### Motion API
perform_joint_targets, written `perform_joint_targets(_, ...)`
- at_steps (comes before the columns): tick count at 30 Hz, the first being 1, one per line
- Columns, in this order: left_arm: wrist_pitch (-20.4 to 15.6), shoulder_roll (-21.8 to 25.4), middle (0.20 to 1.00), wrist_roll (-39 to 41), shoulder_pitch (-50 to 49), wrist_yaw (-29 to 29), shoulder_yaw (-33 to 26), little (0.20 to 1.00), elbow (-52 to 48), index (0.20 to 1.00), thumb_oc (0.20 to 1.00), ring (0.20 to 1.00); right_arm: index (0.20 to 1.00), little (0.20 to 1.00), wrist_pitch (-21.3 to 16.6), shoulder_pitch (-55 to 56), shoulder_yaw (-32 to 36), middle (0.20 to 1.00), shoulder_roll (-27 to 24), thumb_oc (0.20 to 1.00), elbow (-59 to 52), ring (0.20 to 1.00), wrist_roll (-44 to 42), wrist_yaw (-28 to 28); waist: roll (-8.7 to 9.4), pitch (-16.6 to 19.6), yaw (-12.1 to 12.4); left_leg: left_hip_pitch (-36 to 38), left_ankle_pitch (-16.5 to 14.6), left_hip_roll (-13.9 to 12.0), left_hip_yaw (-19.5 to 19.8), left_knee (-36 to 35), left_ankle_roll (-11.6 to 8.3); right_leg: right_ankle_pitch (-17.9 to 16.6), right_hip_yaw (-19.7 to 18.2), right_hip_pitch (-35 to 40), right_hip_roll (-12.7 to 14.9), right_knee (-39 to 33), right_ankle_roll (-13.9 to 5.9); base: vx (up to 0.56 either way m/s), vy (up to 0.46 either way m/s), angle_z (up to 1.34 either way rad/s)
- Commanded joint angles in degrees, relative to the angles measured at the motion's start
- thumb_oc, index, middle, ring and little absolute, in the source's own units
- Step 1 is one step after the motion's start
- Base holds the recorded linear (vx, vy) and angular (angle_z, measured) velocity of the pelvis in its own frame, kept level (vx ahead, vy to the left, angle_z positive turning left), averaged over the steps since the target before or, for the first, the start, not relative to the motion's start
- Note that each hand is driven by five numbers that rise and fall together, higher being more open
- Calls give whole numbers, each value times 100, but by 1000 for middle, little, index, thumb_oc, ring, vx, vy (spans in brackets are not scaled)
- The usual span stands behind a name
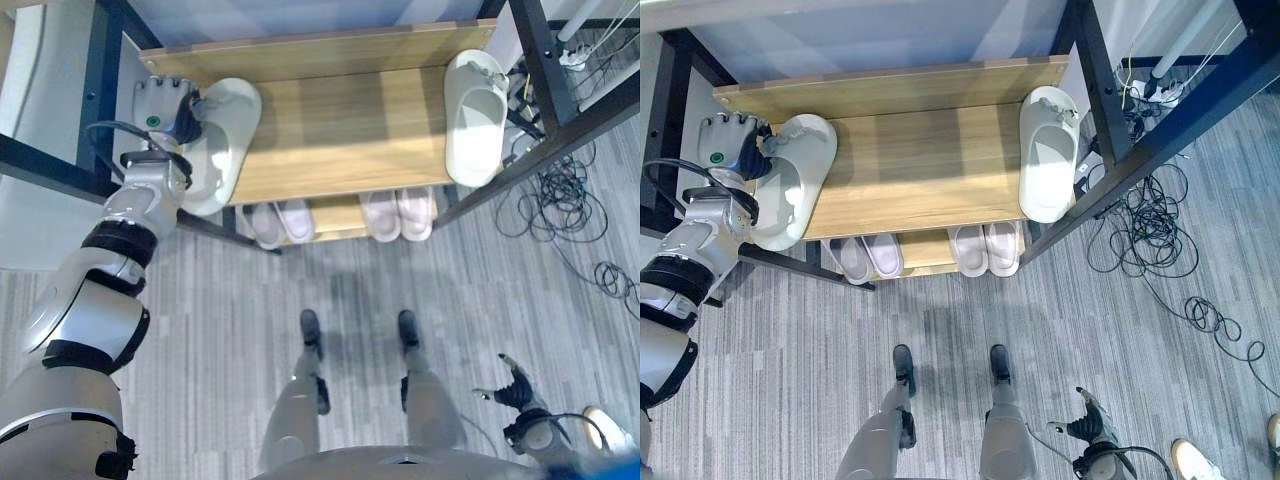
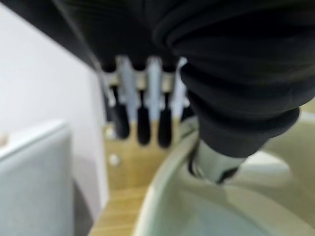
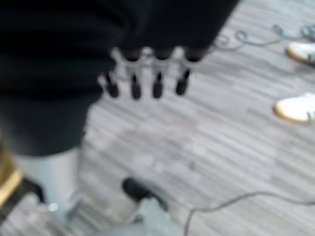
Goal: Arrange the slippers neatly on the shoe rack.
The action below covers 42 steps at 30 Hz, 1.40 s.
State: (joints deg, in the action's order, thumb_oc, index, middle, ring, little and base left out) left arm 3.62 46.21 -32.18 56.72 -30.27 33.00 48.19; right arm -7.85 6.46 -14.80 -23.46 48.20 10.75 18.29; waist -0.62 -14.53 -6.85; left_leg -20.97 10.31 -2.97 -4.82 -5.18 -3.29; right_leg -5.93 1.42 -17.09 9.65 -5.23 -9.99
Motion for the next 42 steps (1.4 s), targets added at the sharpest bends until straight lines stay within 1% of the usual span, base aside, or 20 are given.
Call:
perform_joint_targets(1,211,80,200,-61,409,-488,-642,200,107,200,200,200,1000,1000,-12,-121,5,1000,62,1000,-84,1000,-132,116,275,-105,30,46,-570,180,447,18,-271,-38,151,134,141,62,-371,-2,-48,1)
perform_joint_targets(3,243,-135,200,-83,333,-573,-736,200,-55,200,200,200,1000,1000,-19,-154,-42,1000,78,1000,-83,1000,-131,143,267,-148,29,52,-566,175,448,18,-276,-6,141,136,130,71,-364,-6,-41,1)
perform_joint_targets(5,251,-174,200,-115,291,-562,-763,200,-195,200,200,200,1000,1000,0,-167,-55,1000,82,1000,-73,1000,-132,144,261,-155,37,56,-565,176,439,18,-279,2,134,135,127,80,-359,4,-18,0)
perform_joint_targets(7,230,-354,200,-51,204,-545,-908,200,-496,200,200,200,1000,1000,42,-234,-39,1000,72,1000,-97,1000,-168,149,222,-199,41,56,-554,180,405,18,-291,11,125,107,136,109,-349,-6,-45,-1)
perform_joint_targets(10,224,-629,200,125,393,-579,-870,200,-464,200,200,200,1000,1000,108,-346,-102,1000,64,1000,-50,1000,-141,184,172,-245,36,31,-531,187,384,18,-293,-9,102,68,144,106,-350,-5,-41,-6)
perform_joint_targets(11,232,-763,200,240,555,-601,-838,200,-502,200,200,200,1000,1000,133,-357,-137,1000,65,1000,-31,1000,-125,209,129,-262,13,13,-524,191,368,18,-289,-19,76,37,154,102,-357,1,-39,-12)
perform_joint_targets(12,232,-767,200,242,564,-603,-831,200,-495,200,200,200,1000,1000,133,-358,-132,1000,66,1000,-30,1000,-124,209,129,-263,20,12,-524,191,365,18,-289,-20,73,34,154,102,-357,7,-39,-8)
perform_joint_targets(15,252,-965,200,306,788,-617,-744,200,-414,200,200,200,1000,1000,156,-361,-164,1000,44,1000,-14,1000,-96,235,66,-271,-13,1,-520,194,332,18,-285,-29,41,-10,163,92,-358,14,-33,-6)
perform_joint_targets(16,284,-1081,200,366,1032,-648,-617,200,-202,200,200,200,1000,1000,162,-394,-163,1000,15,1000,5,1000,-131,240,40,-278,-35,-4,-508,190,325,18,-287,-31,26,-22,158,95,-351,11,-30,-5)
perform_joint_targets(17,282,-1083,200,368,1038,-650,-613,200,-197,200,200,200,1000,1000,162,-395,-160,1000,16,1000,5,1000,-131,240,41,-280,-32,-4,-508,189,325,18,-287,-31,25,-23,158,95,-351,23,-41,-8)
perform_joint_targets(19,593,-1208,200,171,1398,-778,-465,200,86,200,200,200,1000,1000,164,-473,-208,1000,-17,1000,50,1000,-127,315,-19,-296,-77,-16,-497,184,310,18,-287,-21,-2,-49,157,89,-347,33,-52,-9)
perform_joint_targets(21,720,-1274,200,101,1690,-829,-377,200,279,200,200,200,1000,1000,157,-501,-209,1000,-40,1000,50,1000,-152,340,-52,-310,-118,-27,-497,178,298,18,-285,-20,-31,-80,153,91,-340,25,-48,-5)
perform_joint_targets(24,752,-1258,200,63,1864,-847,-263,200,405,200,200,200,1000,1000,129,-527,-223,1000,-80,1000,62,1000,-163,371,-72,-328,-144,-27,-496,169,267,18,-285,-17,-60,-103,152,94,-337,21,-38,-12)
perform_joint_targets(26,728,-1367,200,202,2086,-795,-211,200,596,200,200,200,1000,1000,131,-626,-286,1000,-93,1000,85,1000,-188,397,-146,-362,-179,-22,-491,141,204,18,-285,-23,-136,-174,127,85,-338,40,-57,-12)
perform_joint_targets(31,662,-1532,200,416,2164,-727,-218,200,723,200,200,200,1000,1000,151,-686,-296,1000,-86,1000,60,1000,-217,433,-210,-381,-193,0,-488,106,166,18,-285,1,-184,-200,97,101,-322,25,-40,-13)
perform_joint_targets(35,666,-1721,200,521,1941,-724,-431,200,420,200,200,200,1000,1000,168,-663,-221,1000,-66,1000,-14,1000,-258,466,-291,-417,-182,23,-488,100,170,18,-285,47,-202,-198,81,131,-288,26,-48,-6)
perform_joint_targets(38,693,-1903,200,446,1763,-707,-533,200,194,200,200,200,1000,1000,201,-650,-225,1000,-49,1000,-43,1000,-237,465,-341,-449,-170,39,-492,98,167,18,-296,81,-217,-196,70,145,-256,18,-42,-1)
perform_joint_targets(42,708,-2122,200,471,1634,-717,-623,200,205,200,200,200,1000,1000,231,-669,-229,1000,-66,1000,-57,1000,-224,492,-386,-494,-185,41,-487,94,166,18,-306,117,-252,-207,48,156,-224,2,-25,-1)
